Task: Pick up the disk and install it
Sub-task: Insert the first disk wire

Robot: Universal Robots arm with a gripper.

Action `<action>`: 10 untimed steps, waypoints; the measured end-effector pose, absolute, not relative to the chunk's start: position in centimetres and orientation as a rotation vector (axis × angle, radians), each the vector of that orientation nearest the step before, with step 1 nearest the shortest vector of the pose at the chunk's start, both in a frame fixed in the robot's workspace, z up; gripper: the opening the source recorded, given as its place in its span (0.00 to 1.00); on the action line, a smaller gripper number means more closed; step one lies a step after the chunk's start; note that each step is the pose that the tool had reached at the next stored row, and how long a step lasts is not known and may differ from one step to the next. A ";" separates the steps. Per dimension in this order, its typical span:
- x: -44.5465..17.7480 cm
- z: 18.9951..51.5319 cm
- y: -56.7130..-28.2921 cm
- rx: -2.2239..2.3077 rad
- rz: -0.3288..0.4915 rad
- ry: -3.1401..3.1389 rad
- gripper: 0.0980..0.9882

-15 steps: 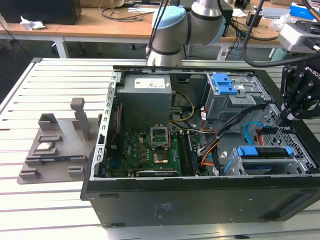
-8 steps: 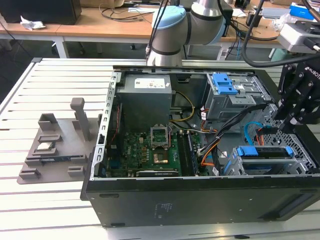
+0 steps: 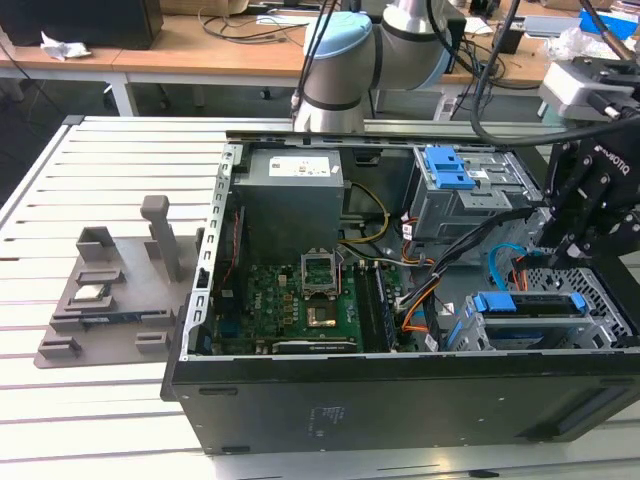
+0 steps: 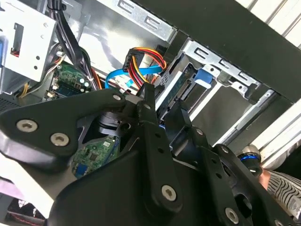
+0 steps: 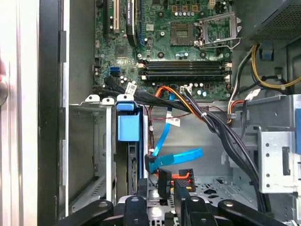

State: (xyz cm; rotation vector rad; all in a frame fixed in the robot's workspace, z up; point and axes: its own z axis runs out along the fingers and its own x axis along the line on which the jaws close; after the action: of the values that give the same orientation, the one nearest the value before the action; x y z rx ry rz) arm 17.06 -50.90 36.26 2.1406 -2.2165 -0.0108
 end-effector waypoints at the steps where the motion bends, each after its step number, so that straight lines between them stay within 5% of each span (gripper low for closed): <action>1: 17.0 36.1 -50.9 2.140 -0.010 -2.216 0.30; 8: 17.0 35.9 -50.9 2.139 -0.007 -2.215 0.28; 9: 17.0 35.9 -50.9 2.139 -0.007 -2.215 0.14; 10: 17.0 35.9 -50.9 2.139 -0.007 -2.215 0.14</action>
State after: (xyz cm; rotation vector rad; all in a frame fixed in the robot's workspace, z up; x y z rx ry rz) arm 16.97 -50.90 35.86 2.1391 -2.2149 -0.0074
